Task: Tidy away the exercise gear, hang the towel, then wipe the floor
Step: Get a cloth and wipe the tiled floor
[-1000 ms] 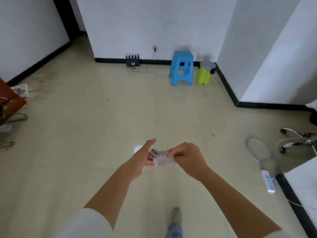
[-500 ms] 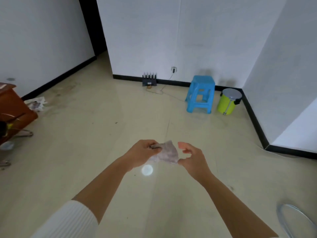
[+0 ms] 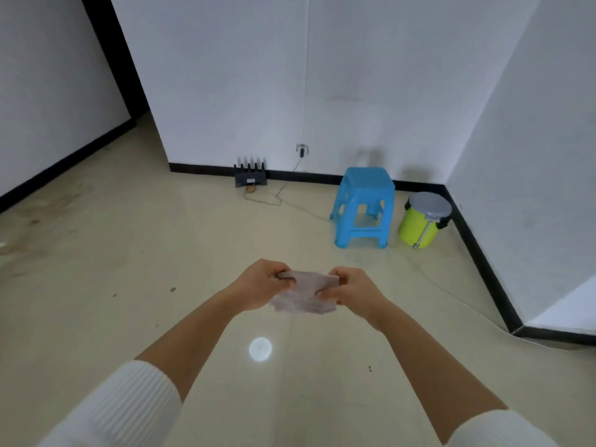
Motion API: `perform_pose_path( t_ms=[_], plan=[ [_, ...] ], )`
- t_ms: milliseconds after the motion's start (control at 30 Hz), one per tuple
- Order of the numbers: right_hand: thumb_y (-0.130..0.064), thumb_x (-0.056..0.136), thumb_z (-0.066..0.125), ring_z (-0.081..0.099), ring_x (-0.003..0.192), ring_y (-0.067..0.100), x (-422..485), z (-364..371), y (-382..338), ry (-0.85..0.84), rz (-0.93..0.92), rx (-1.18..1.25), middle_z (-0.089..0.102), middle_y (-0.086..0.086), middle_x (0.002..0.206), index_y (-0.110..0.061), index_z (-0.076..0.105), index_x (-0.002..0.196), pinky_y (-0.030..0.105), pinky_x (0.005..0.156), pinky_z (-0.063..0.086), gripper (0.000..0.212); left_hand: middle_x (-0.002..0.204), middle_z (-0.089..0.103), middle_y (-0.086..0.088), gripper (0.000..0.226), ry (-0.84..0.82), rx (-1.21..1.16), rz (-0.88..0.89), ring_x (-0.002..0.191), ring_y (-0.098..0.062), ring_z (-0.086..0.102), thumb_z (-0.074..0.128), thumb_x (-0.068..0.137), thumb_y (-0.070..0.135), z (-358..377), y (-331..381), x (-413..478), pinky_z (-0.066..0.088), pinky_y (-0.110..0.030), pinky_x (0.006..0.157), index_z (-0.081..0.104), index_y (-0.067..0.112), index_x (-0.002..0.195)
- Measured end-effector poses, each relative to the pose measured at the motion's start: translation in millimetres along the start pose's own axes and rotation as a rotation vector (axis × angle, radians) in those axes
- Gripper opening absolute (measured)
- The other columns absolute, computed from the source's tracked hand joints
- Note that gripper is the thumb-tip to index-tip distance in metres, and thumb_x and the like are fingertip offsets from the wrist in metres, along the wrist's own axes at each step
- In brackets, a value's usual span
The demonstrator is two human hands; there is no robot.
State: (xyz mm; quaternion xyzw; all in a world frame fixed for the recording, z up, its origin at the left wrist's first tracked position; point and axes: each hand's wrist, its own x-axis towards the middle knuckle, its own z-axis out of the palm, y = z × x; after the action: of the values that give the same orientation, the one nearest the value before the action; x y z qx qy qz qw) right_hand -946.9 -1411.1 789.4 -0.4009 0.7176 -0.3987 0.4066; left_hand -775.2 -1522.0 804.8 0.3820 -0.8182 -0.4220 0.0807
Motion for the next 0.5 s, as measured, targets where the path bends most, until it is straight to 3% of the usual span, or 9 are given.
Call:
perform_pose_path(
  t_ms=[133, 333, 500],
  plan=[
    [-0.007, 0.078, 0.070, 0.047, 0.062, 0.011, 100, -67, -22, 0.136, -0.089, -0.037, 0.054, 0.003, 0.067, -0.009, 0.058, 0.077, 0.018, 0.054, 0.038, 0.012, 0.072, 0.061, 0.004, 0.016, 0.036, -0.120, 0.019, 0.068, -0.010, 0.052, 0.055, 0.088, 0.010, -5, 21, 128, 0.039, -0.020, 0.063, 0.066, 0.019, 0.081],
    [-0.010, 0.083, 0.065, 0.051, 0.063, 0.010, 271, -185, -19, 0.287, -0.129, -0.130, 0.059, 0.002, 0.068, -0.011, 0.063, 0.081, 0.020, 0.060, 0.041, 0.003, 0.092, 0.071, 0.002, 0.020, 0.125, -0.458, -0.120, 0.087, -0.011, 0.064, 0.056, 0.085, 0.010, 17, 48, 333, 0.046, -0.021, 0.069, 0.068, 0.019, 0.099],
    [-0.015, 0.085, 0.061, 0.050, 0.057, 0.004, 406, -284, -14, 0.313, -0.063, -0.256, 0.057, -0.009, 0.061, -0.019, 0.061, 0.076, 0.014, 0.053, 0.037, 0.010, 0.099, 0.068, -0.005, 0.022, 0.149, -0.485, -0.247, 0.096, -0.021, 0.064, 0.056, 0.086, 0.012, 36, 68, 502, 0.046, -0.025, 0.067, 0.065, 0.019, 0.105]
  ],
)
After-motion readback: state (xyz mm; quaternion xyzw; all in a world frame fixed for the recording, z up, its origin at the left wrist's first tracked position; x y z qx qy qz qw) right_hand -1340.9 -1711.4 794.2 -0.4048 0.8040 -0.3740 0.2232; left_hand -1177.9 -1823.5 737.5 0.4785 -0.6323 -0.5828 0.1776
